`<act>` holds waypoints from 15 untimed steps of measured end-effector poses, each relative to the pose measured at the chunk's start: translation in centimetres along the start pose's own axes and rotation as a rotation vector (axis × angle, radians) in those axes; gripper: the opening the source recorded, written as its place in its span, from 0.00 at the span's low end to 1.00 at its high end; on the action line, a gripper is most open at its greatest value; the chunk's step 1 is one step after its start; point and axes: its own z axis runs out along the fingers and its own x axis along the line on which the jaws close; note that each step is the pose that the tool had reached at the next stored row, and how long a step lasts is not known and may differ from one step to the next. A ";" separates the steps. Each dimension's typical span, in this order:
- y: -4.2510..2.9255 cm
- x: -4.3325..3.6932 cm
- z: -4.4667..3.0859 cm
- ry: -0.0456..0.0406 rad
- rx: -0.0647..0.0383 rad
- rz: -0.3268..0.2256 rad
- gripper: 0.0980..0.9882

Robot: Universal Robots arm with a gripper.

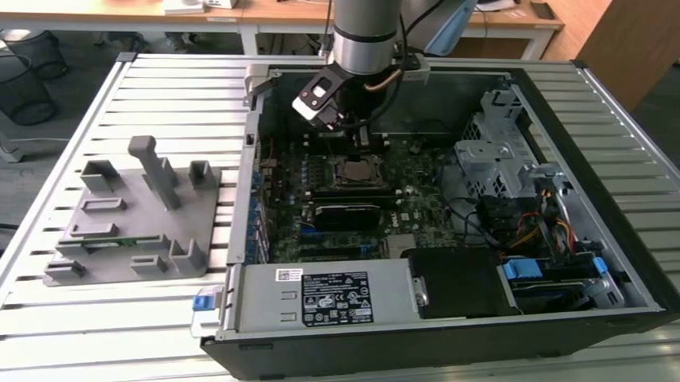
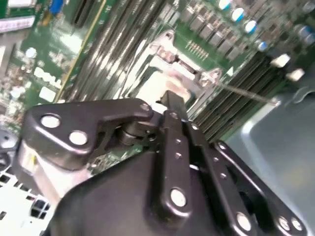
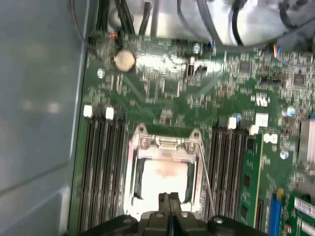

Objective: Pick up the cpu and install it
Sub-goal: 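Close the cpu cover, then install the first cpu locking lever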

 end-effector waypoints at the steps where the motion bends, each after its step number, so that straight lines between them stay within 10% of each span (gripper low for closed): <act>1: 0.15 -0.01 0.00 -0.0001 0.000 0.000 0.01; 15: 0.27 -0.05 -2.59 0.0001 0.000 -0.006 0.01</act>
